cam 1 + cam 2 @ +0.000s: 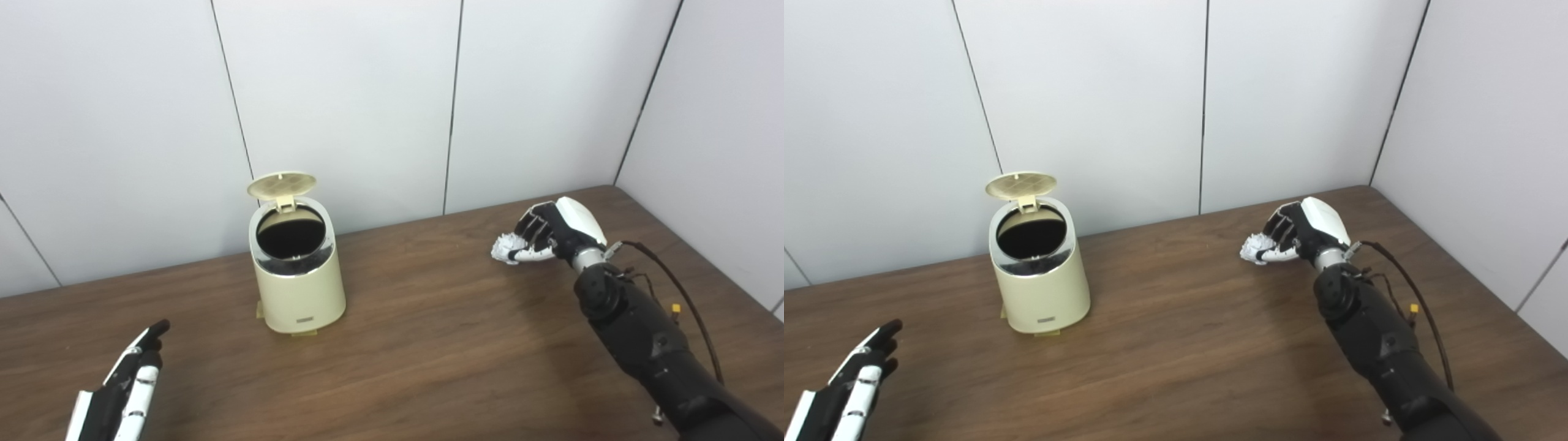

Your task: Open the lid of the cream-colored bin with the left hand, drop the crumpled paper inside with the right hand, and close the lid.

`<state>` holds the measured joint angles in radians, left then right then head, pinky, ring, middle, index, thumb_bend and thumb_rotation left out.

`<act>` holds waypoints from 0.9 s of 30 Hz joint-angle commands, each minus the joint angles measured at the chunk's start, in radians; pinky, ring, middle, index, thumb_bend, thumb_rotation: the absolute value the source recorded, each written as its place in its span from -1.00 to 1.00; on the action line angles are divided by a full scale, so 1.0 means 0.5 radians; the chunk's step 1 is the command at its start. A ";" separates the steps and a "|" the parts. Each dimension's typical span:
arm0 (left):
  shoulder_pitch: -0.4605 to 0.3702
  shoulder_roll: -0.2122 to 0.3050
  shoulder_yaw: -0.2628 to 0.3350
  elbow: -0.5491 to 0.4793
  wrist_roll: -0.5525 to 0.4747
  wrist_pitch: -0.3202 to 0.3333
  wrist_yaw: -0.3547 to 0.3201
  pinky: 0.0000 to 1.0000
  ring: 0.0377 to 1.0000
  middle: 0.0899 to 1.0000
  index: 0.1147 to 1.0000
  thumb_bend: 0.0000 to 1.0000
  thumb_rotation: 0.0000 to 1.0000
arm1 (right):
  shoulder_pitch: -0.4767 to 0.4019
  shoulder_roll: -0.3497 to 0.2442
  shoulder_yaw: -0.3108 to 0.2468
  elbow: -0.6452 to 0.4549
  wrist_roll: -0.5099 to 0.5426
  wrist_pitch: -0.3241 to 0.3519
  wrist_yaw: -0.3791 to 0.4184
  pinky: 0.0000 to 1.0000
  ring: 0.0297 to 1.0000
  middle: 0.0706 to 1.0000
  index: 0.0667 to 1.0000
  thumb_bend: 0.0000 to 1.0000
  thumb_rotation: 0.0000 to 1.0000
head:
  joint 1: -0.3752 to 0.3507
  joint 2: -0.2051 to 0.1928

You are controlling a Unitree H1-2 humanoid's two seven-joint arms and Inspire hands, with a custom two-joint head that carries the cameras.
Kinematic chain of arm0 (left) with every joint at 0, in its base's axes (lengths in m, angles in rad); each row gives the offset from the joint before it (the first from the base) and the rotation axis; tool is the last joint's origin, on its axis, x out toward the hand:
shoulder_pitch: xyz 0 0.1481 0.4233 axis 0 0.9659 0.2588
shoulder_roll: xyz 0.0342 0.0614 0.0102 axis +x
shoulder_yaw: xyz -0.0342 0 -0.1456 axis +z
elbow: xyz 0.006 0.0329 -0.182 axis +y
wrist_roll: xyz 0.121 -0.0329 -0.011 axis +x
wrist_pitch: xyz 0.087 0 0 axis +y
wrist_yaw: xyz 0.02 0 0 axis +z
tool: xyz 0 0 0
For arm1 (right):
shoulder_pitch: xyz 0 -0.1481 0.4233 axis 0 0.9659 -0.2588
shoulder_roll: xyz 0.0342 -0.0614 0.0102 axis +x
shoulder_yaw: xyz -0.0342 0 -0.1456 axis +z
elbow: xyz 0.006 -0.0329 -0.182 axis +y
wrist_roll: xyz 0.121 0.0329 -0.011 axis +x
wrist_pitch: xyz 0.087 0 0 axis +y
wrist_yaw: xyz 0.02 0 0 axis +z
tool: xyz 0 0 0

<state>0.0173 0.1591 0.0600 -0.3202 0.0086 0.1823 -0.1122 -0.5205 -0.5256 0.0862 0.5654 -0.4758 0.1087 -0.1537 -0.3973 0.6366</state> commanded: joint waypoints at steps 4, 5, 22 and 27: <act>-0.085 0.009 0.000 -0.013 0.015 -0.090 0.024 0.95 0.96 0.95 0.84 -0.25 0.60 | -0.097 -0.065 -0.018 -0.115 -0.020 0.006 0.002 -0.25 -0.17 -0.11 -0.12 0.01 -1.00 | -0.002 -0.001; -0.087 0.010 0.000 -0.009 0.020 -0.092 0.025 0.94 0.95 0.94 0.83 -0.25 0.61 | -0.096 -0.066 -0.014 -0.129 -0.029 0.009 0.007 -0.25 -0.18 -0.11 -0.12 0.01 -1.00 | -0.001 -0.001; -0.083 0.013 -0.007 0.000 0.069 -0.092 0.049 1.00 0.99 0.93 0.81 -0.29 0.55 | -0.111 -0.089 -0.012 -0.128 -0.058 0.003 0.062 0.09 0.14 0.05 -0.09 0.05 -0.88 | 0.001 0.000; -0.084 0.013 -0.007 0.016 0.066 -0.090 0.049 1.00 0.98 0.93 0.80 -0.28 0.52 | -0.118 -0.101 -0.015 -0.146 -0.054 0.078 0.119 0.07 0.19 0.22 0.06 0.51 -0.85 | -0.003 -0.001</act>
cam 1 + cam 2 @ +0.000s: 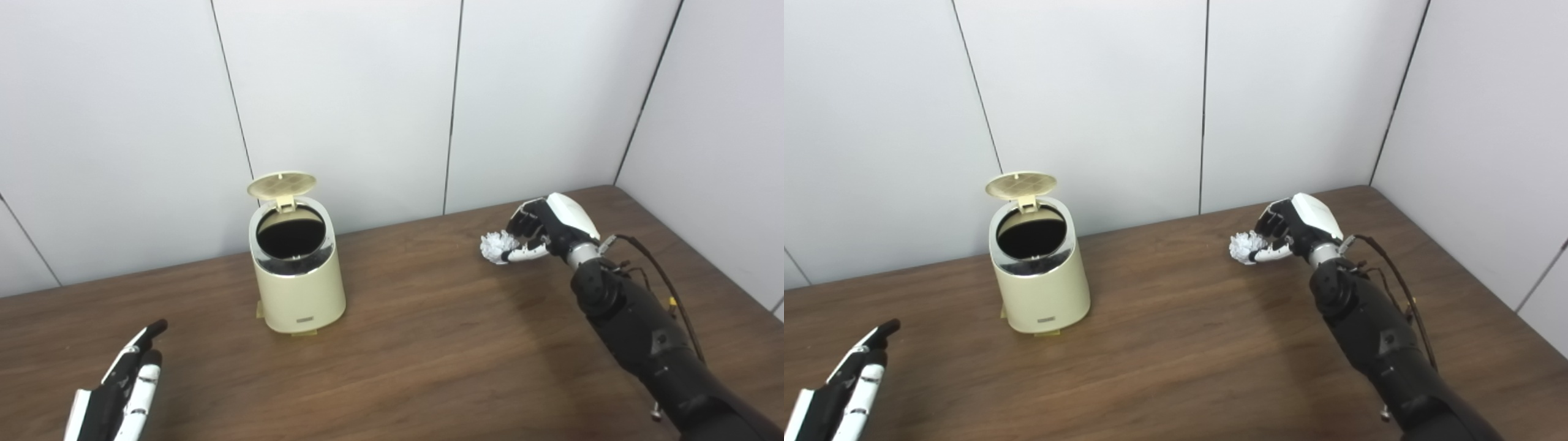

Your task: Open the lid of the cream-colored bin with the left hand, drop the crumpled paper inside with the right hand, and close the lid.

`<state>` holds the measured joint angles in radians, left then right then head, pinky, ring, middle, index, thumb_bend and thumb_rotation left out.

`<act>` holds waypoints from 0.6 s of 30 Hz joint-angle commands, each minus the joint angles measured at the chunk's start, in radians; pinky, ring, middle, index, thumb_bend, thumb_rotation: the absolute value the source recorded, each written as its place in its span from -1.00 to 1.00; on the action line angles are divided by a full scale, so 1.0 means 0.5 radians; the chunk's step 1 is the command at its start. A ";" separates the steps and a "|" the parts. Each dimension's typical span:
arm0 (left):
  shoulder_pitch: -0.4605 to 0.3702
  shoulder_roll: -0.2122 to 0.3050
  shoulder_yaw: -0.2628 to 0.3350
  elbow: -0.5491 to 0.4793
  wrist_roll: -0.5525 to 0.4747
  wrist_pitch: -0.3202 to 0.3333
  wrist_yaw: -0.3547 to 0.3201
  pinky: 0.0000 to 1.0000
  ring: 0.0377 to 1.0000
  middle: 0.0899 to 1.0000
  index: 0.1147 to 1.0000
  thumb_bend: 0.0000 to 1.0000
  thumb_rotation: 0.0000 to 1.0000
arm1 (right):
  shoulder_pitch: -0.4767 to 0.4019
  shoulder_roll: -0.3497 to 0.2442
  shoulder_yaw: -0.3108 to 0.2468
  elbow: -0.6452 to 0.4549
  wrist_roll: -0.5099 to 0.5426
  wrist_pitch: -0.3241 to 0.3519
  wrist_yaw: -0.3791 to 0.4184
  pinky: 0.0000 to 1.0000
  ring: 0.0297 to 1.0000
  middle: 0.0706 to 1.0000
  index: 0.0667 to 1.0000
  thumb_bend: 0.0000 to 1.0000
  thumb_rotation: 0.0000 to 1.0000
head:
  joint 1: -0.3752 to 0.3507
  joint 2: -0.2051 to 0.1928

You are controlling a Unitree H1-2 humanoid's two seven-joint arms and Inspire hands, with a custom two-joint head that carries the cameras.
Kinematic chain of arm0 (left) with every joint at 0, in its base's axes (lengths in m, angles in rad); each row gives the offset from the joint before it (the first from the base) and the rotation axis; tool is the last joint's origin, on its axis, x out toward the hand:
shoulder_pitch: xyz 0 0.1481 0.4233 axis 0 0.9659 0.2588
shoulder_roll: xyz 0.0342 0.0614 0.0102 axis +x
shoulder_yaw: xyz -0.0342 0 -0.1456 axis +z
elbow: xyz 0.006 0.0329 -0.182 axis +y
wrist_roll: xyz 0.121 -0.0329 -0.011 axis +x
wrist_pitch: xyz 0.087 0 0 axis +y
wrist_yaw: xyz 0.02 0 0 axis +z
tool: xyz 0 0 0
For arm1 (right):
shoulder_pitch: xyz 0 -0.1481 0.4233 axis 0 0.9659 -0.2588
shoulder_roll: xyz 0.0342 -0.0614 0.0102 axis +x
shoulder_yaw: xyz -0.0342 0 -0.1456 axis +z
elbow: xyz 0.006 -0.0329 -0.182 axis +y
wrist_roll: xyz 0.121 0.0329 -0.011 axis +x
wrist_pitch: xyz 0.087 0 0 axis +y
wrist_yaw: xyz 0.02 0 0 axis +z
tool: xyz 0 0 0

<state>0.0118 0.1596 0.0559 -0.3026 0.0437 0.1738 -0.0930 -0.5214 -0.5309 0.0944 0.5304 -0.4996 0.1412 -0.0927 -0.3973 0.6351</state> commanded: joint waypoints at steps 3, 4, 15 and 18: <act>-0.075 0.017 0.000 -0.002 -0.008 -0.093 0.007 1.00 0.98 0.93 0.81 -0.28 0.52 | -0.117 -0.103 -0.043 -0.076 0.022 0.014 0.037 0.16 0.26 0.29 0.24 0.95 -0.95 | -0.002 0.002; -0.075 0.018 0.000 0.002 -0.008 -0.098 0.005 1.00 0.98 0.93 0.82 -0.29 0.52 | -0.117 -0.109 -0.045 -0.071 0.028 0.009 0.045 0.18 0.28 0.33 0.28 0.98 -0.93 | -0.002 0.002; -0.082 0.013 -0.005 0.023 -0.006 -0.091 0.010 0.94 0.94 0.91 0.84 -0.25 0.47 | -0.107 -0.131 -0.044 -0.203 0.006 0.197 0.138 0.23 0.34 0.38 0.47 1.00 -0.87 | -0.022 -0.007; -0.085 0.009 0.002 0.024 -0.030 -0.065 0.005 0.97 0.95 0.91 0.87 -0.22 0.46 | -0.104 -0.131 -0.034 -0.244 -0.008 0.241 0.154 0.23 0.34 0.38 0.49 1.00 -0.88 | -0.022 -0.008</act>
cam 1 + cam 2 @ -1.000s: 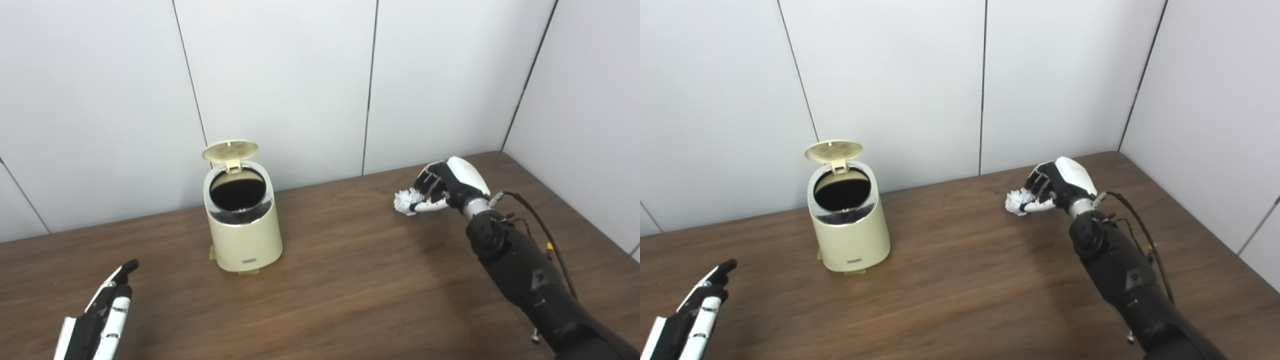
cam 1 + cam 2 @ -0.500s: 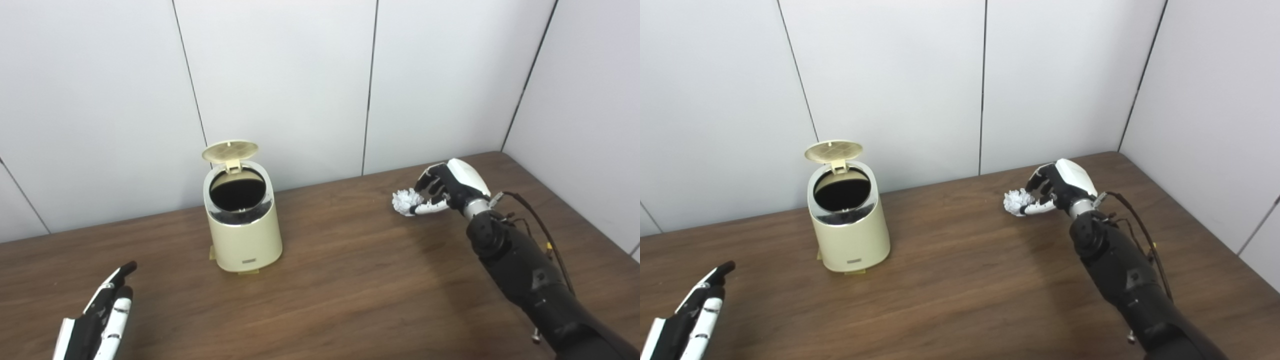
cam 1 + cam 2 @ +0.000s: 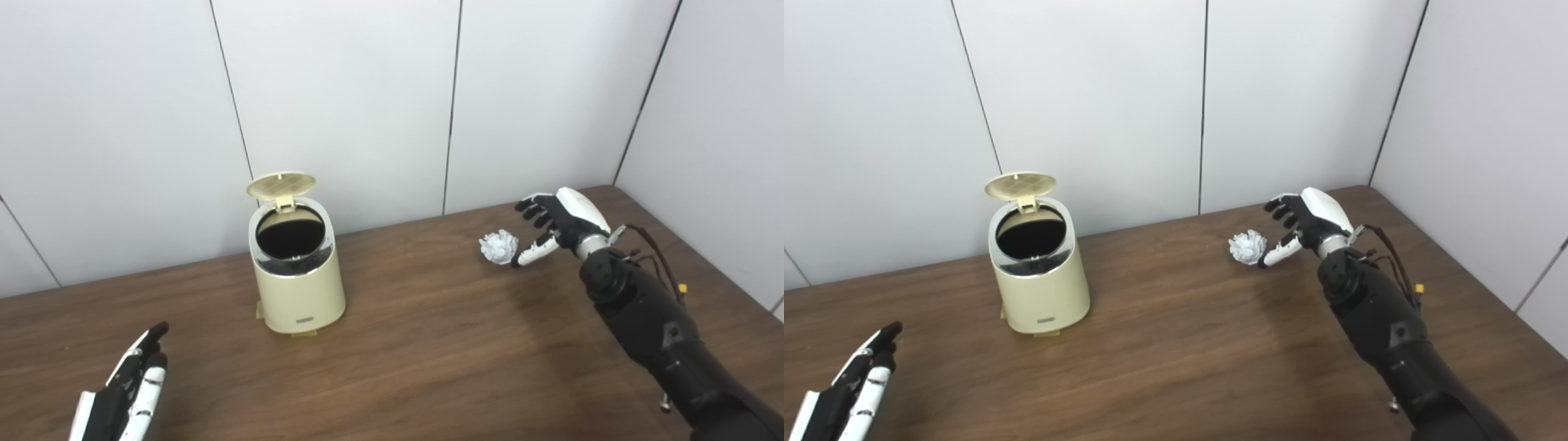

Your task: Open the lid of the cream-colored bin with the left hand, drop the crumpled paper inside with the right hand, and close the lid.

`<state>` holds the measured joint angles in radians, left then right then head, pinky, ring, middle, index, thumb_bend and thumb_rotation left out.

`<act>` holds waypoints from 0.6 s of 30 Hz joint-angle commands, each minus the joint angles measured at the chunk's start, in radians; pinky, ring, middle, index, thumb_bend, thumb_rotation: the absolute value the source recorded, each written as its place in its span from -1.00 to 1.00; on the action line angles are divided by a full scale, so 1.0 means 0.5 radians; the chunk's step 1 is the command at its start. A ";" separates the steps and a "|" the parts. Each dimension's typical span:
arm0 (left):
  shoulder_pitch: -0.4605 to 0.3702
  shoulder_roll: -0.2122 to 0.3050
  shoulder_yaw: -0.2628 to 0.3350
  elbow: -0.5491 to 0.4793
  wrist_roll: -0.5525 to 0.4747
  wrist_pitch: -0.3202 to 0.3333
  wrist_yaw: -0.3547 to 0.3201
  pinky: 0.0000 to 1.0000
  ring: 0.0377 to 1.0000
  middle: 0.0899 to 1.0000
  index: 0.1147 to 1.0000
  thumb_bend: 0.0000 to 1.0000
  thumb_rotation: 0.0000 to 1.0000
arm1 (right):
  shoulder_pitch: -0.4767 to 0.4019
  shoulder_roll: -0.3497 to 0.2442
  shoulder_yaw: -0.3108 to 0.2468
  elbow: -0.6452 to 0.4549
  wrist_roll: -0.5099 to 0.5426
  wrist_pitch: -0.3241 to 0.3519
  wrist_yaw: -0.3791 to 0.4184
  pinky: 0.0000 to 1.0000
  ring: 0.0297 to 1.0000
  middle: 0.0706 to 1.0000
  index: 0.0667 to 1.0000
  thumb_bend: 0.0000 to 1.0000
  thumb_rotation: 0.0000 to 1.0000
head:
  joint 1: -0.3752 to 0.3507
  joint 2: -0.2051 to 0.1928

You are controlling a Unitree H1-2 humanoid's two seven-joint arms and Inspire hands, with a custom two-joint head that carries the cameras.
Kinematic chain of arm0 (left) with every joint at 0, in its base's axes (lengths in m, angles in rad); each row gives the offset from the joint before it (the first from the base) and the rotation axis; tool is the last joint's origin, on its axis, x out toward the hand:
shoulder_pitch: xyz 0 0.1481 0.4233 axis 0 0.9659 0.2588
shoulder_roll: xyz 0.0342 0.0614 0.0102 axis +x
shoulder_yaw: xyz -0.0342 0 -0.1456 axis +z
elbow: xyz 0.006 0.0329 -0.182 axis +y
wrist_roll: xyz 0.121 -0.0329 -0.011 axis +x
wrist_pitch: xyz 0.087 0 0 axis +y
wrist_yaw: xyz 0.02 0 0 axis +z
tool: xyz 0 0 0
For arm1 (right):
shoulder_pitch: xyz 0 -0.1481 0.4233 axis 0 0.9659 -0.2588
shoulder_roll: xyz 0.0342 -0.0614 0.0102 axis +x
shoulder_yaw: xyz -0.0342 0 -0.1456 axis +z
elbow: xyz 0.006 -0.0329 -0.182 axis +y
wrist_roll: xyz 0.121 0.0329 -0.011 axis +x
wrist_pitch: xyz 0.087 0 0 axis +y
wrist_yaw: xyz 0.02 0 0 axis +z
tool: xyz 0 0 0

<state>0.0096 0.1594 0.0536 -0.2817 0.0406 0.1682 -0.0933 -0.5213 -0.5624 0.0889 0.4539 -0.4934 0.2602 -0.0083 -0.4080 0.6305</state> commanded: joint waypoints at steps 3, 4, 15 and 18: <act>-0.079 0.011 0.006 -0.009 -0.028 -0.061 0.003 0.95 0.94 0.91 0.87 -0.23 0.45 | -0.111 -0.062 -0.015 -0.096 -0.016 -0.010 -0.011 0.25 0.36 0.38 0.49 1.00 -0.88 | -0.002 -0.003; -0.079 0.012 0.006 -0.003 -0.028 -0.067 0.004 0.93 0.94 0.90 0.87 -0.23 0.45 | -0.115 -0.060 -0.012 -0.088 -0.014 -0.025 -0.015 0.27 0.37 0.39 0.49 1.00 -0.89 | -0.001 -0.004; -0.095 0.019 0.000 0.021 -0.002 -0.083 0.012 0.95 0.95 0.89 0.84 -0.22 0.47 | -0.165 -0.017 0.034 -0.020 0.001 -0.104 -0.018 0.17 0.28 0.36 0.40 1.00 -0.88 | 0.006 -0.011; -0.099 0.018 0.000 0.019 -0.020 -0.077 0.002 0.97 0.96 0.90 0.84 -0.20 0.45 | -0.188 -0.004 0.067 0.012 -0.013 -0.096 -0.016 0.21 0.27 0.33 0.39 1.00 -0.86 | 0.007 -0.010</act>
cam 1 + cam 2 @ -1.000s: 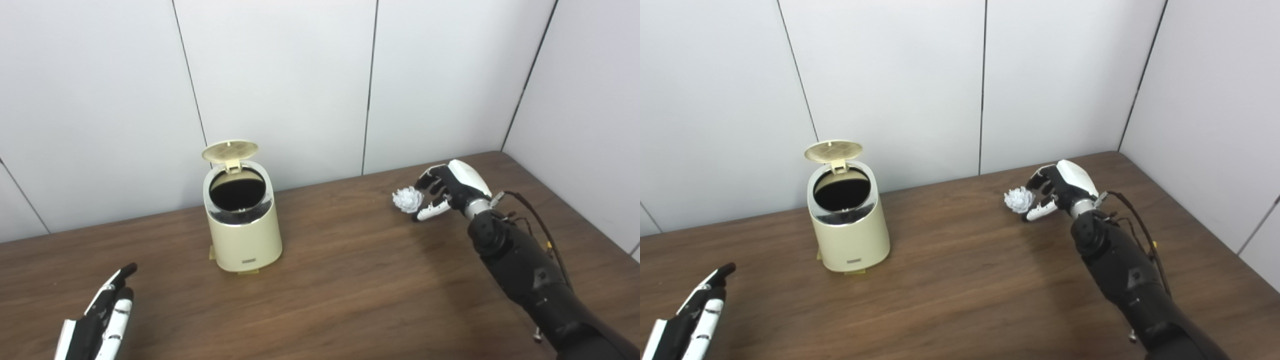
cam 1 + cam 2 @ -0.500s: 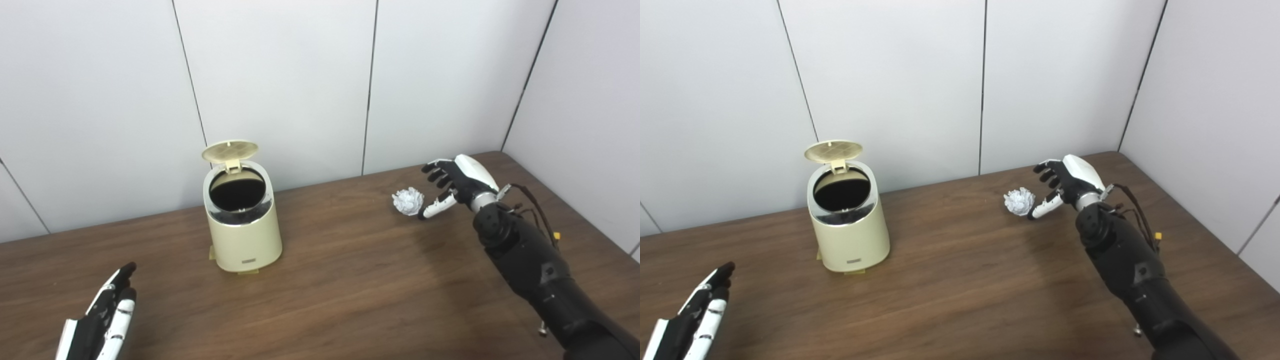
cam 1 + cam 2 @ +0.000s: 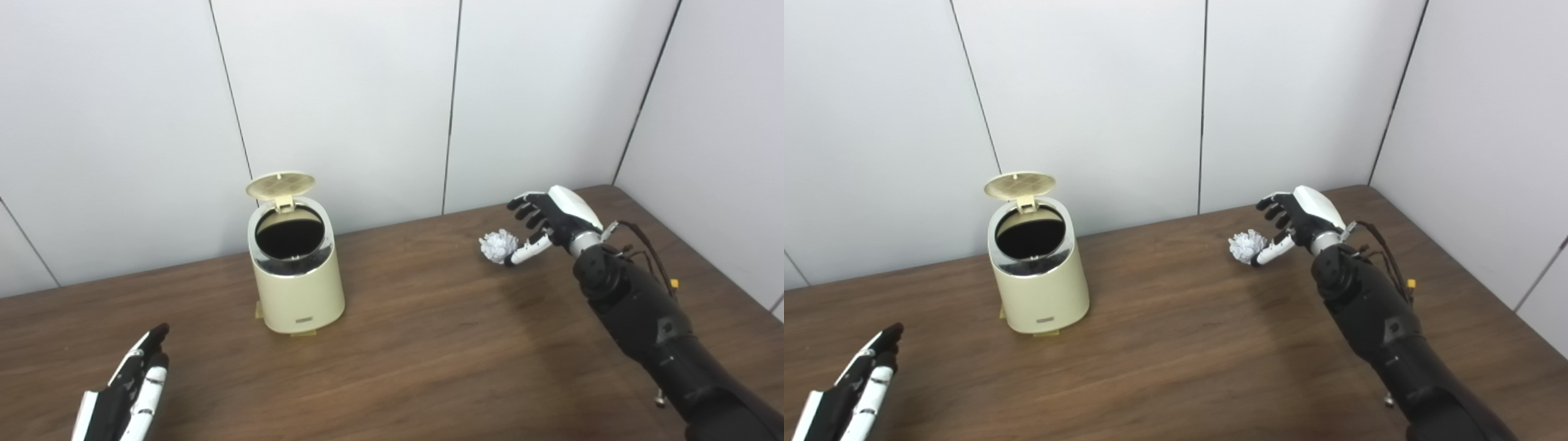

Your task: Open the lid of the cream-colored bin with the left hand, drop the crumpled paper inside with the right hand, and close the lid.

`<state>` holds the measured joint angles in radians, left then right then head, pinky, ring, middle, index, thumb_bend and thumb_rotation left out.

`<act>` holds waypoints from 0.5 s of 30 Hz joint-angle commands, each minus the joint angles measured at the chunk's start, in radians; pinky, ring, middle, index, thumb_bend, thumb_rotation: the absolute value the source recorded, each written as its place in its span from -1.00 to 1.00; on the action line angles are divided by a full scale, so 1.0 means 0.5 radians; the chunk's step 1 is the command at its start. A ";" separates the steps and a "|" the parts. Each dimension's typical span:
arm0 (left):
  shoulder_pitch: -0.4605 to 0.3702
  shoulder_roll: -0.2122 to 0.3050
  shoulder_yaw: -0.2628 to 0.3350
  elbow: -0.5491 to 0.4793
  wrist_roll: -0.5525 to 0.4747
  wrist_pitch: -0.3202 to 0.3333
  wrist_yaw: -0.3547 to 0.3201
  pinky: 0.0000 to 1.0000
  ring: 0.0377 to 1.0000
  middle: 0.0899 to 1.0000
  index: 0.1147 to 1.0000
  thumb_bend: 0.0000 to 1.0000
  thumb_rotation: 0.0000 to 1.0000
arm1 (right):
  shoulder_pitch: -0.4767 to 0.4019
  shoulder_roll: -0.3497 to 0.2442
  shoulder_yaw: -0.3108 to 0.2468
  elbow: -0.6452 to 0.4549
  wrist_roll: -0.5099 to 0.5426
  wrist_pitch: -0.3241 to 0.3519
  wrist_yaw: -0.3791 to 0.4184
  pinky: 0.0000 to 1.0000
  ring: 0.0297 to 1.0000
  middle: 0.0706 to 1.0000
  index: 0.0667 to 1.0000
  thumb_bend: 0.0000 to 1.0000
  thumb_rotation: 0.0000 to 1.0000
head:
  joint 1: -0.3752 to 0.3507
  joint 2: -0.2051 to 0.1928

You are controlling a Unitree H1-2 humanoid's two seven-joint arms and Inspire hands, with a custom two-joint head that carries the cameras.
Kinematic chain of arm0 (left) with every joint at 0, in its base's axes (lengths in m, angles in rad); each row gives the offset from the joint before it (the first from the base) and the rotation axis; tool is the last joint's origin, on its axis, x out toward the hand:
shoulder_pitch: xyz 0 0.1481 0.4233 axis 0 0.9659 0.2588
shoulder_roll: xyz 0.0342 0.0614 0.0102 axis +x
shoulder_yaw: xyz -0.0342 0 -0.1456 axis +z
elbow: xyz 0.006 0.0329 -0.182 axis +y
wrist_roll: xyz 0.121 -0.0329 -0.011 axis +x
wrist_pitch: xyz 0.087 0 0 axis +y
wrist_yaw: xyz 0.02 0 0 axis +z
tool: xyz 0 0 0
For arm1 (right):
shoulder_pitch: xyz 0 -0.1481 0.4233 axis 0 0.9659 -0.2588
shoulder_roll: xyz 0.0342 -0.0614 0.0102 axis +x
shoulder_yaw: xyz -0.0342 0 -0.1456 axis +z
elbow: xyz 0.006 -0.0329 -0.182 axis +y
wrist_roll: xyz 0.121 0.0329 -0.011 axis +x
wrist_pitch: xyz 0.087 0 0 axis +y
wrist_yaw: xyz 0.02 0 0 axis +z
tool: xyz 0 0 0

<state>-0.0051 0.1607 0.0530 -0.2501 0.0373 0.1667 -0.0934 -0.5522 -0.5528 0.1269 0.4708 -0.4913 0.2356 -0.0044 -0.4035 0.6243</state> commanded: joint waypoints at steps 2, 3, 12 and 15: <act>-0.072 0.017 -0.002 -0.048 -0.015 -0.071 -0.002 0.95 0.95 0.90 0.84 -0.20 0.44 | -0.142 -0.014 0.011 -0.001 -0.024 -0.037 -0.016 0.19 0.26 0.32 0.38 1.00 -0.85 | 0.001 0.002; -0.073 0.019 -0.004 -0.050 -0.005 -0.070 0.000 0.96 0.95 0.90 0.84 -0.20 0.44 | -0.151 -0.011 0.020 0.008 -0.028 -0.020 -0.002 0.20 0.27 0.33 0.38 1.00 -0.84 | 0.004 0.003; -0.062 0.005 0.012 -0.097 -0.014 -0.047 0.018 1.00 0.94 0.88 0.99 -0.17 0.37 | -0.169 -0.019 0.085 0.077 -0.075 -0.046 0.001 0.19 0.24 0.32 0.41 1.00 -0.77 | 0.021 0.031; -0.063 -0.001 0.012 -0.124 -0.009 -0.016 0.021 1.00 0.95 0.87 1.00 -0.19 0.37 | -0.161 -0.025 0.084 0.067 -0.075 -0.049 0.004 0.18 0.23 0.31 0.40 1.00 -0.77 | 0.022 0.040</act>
<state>-0.0077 0.1585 0.0550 -0.2644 0.0386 0.1709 -0.0913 -0.5832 -0.5287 0.1791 0.5307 -0.5191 0.2356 0.0100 -0.3912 0.6427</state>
